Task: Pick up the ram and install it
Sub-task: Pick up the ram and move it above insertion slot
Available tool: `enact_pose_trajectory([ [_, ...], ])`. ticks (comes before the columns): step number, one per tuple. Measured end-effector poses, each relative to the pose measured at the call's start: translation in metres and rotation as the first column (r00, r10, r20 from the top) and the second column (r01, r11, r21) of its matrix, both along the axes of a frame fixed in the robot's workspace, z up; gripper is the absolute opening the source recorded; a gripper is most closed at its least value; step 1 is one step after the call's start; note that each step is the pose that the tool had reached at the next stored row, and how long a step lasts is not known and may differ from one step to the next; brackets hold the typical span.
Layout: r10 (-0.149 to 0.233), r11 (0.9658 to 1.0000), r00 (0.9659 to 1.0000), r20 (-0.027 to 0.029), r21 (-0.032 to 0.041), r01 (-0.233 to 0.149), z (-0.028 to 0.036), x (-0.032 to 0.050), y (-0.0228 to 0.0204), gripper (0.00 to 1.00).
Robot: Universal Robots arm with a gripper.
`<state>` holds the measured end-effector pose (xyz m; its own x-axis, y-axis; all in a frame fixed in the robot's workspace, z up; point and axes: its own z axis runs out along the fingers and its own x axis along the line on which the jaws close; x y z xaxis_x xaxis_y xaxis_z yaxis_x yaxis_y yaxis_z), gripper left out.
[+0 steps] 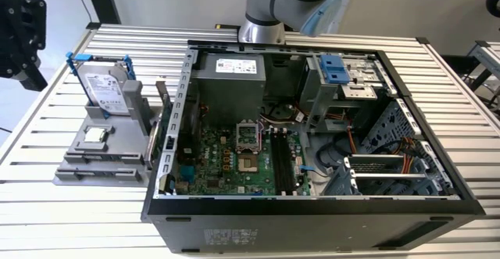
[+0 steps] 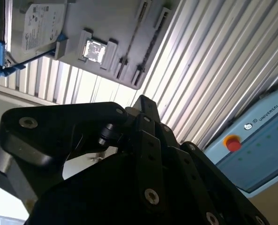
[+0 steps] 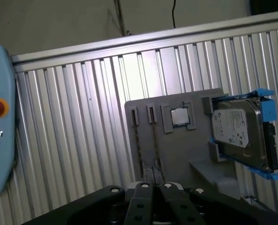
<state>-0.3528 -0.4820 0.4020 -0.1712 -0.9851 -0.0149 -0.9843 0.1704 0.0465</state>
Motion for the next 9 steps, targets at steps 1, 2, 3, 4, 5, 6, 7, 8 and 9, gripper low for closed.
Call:
enact_pose_trajectory([
  [1, 0.01, 1.0, 1.0, 0.0, -0.0001, -0.01, 0.0, 0.0, 0.0, 0.0],
  [2, 0.019, 0.9998, 0.9998, 0.0001, -0.0002, -0.019, 0.0, 0.0, 0.0001, 0.0],
  [3, 0.027, 0.9996, 0.9996, 0.0, -0.0004, -0.027, 0.0, 0.0, 0.0001, 0.0],
  [4, 0.033, 0.9994, 0.9994, 0.0002, -0.0005, -0.033, 0.0, 0.0, 0.0001, 0.0],
  [5, 0.034, 0.9994, 0.9994, 0.0002, -0.0005, -0.034, 0.0, 0.0, 0.0001, 0.0],
  [6, 0.034, 0.9994, 0.9994, 0.0002, -0.0004, -0.034, 0.0, 0.0, 0.0002, 0.0],
  [7, 0.034, 0.9994, 0.9994, 0.0002, -0.0004, -0.034, 0.0, 0.0, 0.0002, 0.0],
  [8, 0.035, 0.9994, 0.9994, 0.0002, -0.0005, -0.035, 0.0, 0.0, 0.0002, 0.0],
  [9, 0.036, 0.9994, 0.9994, 0.0002, -0.0007, -0.036, 0.0, 0.0, 0.0002, 0.0],
])
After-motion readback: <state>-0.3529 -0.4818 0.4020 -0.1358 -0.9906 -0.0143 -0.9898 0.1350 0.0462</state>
